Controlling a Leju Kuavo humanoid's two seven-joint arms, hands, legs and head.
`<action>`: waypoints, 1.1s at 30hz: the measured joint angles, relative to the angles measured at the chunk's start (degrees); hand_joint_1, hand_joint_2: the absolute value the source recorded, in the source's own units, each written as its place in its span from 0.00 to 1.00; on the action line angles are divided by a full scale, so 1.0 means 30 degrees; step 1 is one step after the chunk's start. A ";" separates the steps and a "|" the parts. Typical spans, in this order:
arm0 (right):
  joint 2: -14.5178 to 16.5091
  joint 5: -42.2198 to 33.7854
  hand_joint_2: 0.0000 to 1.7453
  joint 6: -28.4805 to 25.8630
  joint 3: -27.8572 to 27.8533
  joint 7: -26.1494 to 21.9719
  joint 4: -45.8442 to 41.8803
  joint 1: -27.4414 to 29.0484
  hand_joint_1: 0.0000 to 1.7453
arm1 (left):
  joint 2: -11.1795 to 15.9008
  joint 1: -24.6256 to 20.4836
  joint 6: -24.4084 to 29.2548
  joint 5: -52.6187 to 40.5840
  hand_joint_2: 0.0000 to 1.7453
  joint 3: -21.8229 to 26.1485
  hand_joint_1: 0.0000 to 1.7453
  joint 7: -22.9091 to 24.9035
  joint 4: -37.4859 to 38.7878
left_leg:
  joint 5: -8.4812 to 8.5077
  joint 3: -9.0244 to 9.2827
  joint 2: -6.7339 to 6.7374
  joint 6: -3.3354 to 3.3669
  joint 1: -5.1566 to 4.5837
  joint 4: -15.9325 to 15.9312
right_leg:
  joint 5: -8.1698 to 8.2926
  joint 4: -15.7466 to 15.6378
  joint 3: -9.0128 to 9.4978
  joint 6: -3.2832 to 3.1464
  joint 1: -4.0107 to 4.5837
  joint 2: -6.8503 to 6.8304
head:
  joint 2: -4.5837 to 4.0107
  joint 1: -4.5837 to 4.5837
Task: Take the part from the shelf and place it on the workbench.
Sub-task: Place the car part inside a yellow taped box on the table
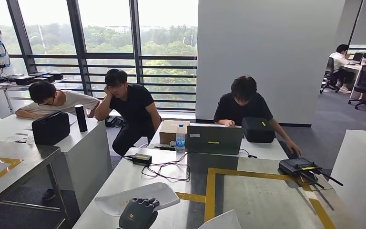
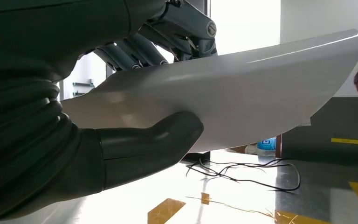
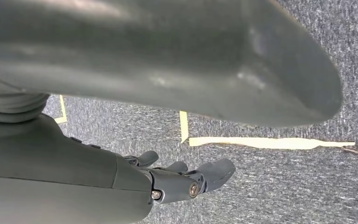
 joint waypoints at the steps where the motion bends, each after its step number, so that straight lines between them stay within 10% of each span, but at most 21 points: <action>1: 0.0000 -0.0002 0.00 0.0002 0.0000 0.0027 0.0000 -0.0001 0.00 | -0.0027 0.0022 0.0149 -0.0038 1.00 0.0000 1.00 -0.0160 0.0009 | 0.0000 0.0000 -0.0001 0.0000 0.0000 0.0000 | 0.0000 0.0000 0.0000 0.0000 0.0000 0.0000 | 0.0000 0.0000; 10: 0.0000 0.0057 0.00 0.0044 0.0000 0.0175 0.0000 0.0002 0.00 | -0.0321 0.0457 0.0264 -0.0184 1.00 0.0000 1.00 -0.1644 0.0016 | -0.0001 0.0000 0.0000 0.0000 0.0000 -0.0002 | -0.0001 0.0000 -0.0003 -0.0001 0.0000 0.0000 | 0.0000 0.0000; 14: 0.0000 0.0056 0.00 0.0058 0.0000 0.0129 0.0000 0.0012 0.00 | -0.0359 0.0778 0.0260 -0.0178 1.00 0.0000 0.00 -0.2229 0.0016 | -0.0001 0.0000 0.0001 -0.0001 0.0001 -0.0004 | -0.0001 0.0000 -0.0004 -0.0001 0.0000 0.0001 | 0.0000 0.0000; 18: 0.0000 0.0056 0.00 0.0058 0.0000 -0.0018 0.0000 0.0015 0.00 | -0.0359 0.0984 0.0176 -0.0229 1.00 0.0002 0.00 -0.2425 0.0062 | -0.0001 0.0000 -0.0001 -0.0001 0.0001 -0.0007 | -0.0001 0.0000 -0.0003 -0.0001 0.0001 0.0000 | 0.0000 0.0000; 22: 0.0000 0.0069 0.00 0.0087 0.0000 -0.0159 0.0000 0.0024 0.00 | -0.0348 0.1078 -0.0383 -0.0264 0.00 0.0000 0.00 -0.2625 0.0138 | -0.0001 0.0000 -0.0001 -0.0001 0.0001 -0.0008 | -0.0001 0.0000 -0.0001 -0.0001 0.0003 0.0000 | 0.0000 0.0000; 33: 0.0004 0.0082 0.00 0.0053 0.0000 -0.0373 0.0000 0.0040 0.00 | -0.0260 0.1206 0.0160 -0.0289 0.00 0.0062 0.00 -0.2285 0.0198 | -0.0051 -0.0008 -0.0005 0.0041 -0.0061 0.0033 | -0.0005 -0.0026 0.0007 0.0028 -0.0052 -0.0004 | 0.0000 0.0000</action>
